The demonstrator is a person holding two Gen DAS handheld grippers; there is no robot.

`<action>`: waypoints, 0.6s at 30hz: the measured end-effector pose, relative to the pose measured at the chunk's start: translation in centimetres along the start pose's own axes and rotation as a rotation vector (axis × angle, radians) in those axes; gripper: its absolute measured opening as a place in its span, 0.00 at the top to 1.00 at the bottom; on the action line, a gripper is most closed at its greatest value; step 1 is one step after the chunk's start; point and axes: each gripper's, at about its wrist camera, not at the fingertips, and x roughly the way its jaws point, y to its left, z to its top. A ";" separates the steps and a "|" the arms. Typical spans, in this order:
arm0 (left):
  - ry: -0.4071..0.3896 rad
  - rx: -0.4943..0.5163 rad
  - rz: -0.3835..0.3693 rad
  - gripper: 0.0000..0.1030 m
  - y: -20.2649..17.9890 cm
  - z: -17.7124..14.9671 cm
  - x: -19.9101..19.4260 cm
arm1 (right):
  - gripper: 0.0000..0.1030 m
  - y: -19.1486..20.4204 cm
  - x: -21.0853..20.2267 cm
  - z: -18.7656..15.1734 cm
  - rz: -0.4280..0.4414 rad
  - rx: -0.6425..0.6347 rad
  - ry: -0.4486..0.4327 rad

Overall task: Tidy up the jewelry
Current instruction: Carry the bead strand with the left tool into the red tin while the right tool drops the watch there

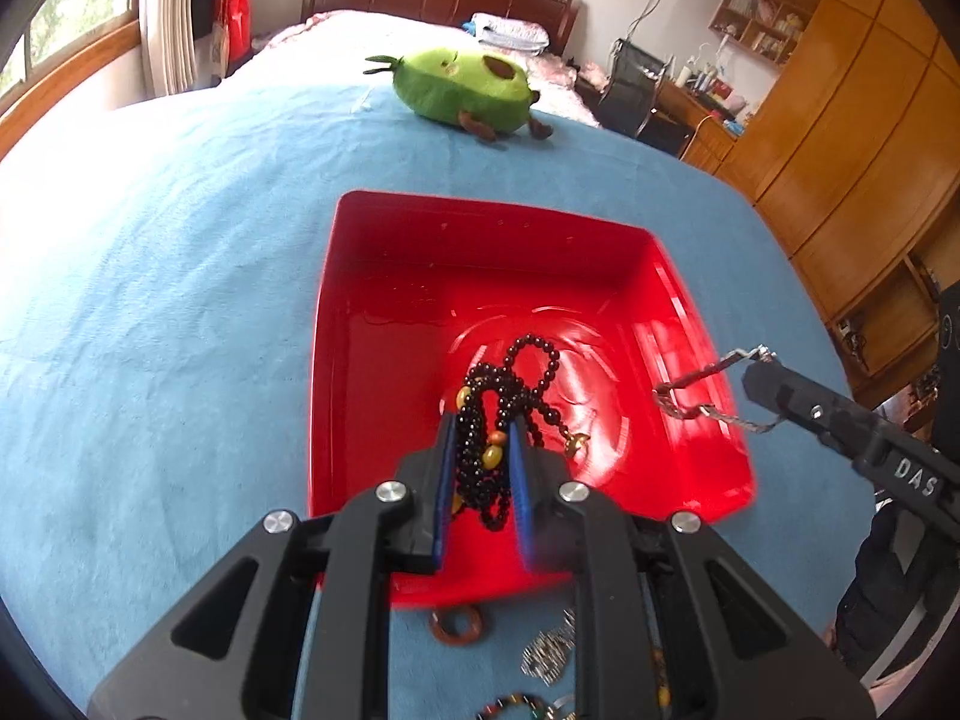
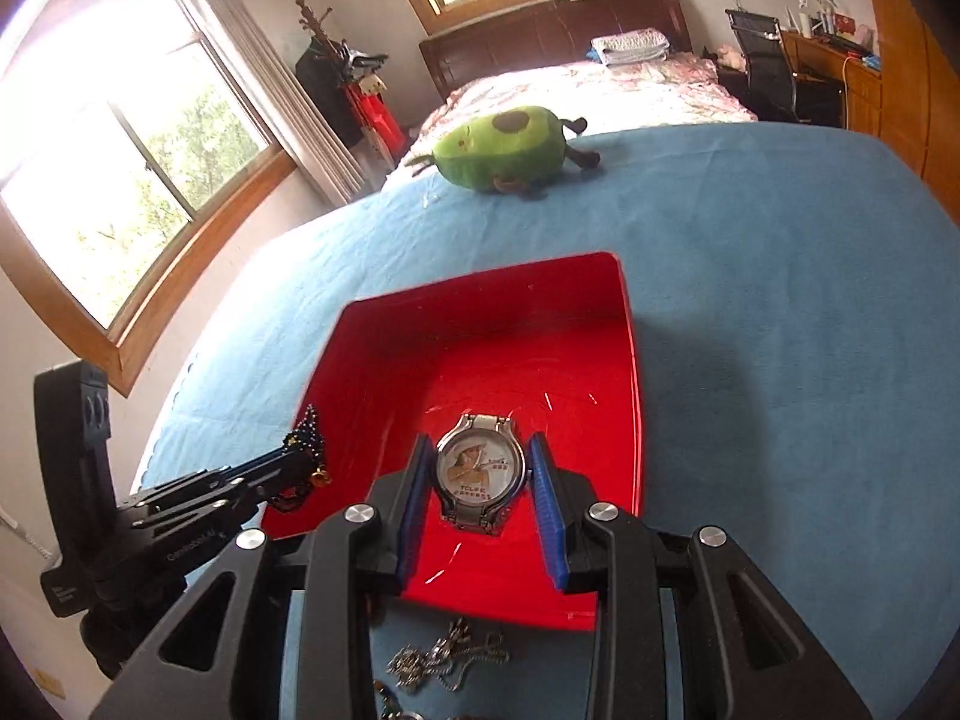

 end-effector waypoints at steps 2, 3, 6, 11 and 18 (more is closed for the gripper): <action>0.018 -0.003 0.003 0.85 0.4 0.3 1.4 | 0.69 -0.5 2.0 0.0 -0.025 -0.002 0.030; 0.024 -0.004 -0.001 0.85 0.6 0.4 2.0 | 0.69 -0.6 2.6 -0.2 -0.036 -0.001 0.038; 0.035 -0.001 -0.004 0.85 1.1 0.7 3.2 | 0.69 -0.9 4.1 -0.4 -0.068 -0.009 0.056; 0.070 -0.001 0.016 0.85 1.4 0.6 4.8 | 0.69 -0.8 5.6 -0.9 -0.097 -0.029 0.085; 0.070 0.013 0.037 0.82 1.5 0.6 5.4 | 0.69 -0.2 6.7 -1.0 -0.134 -0.064 0.097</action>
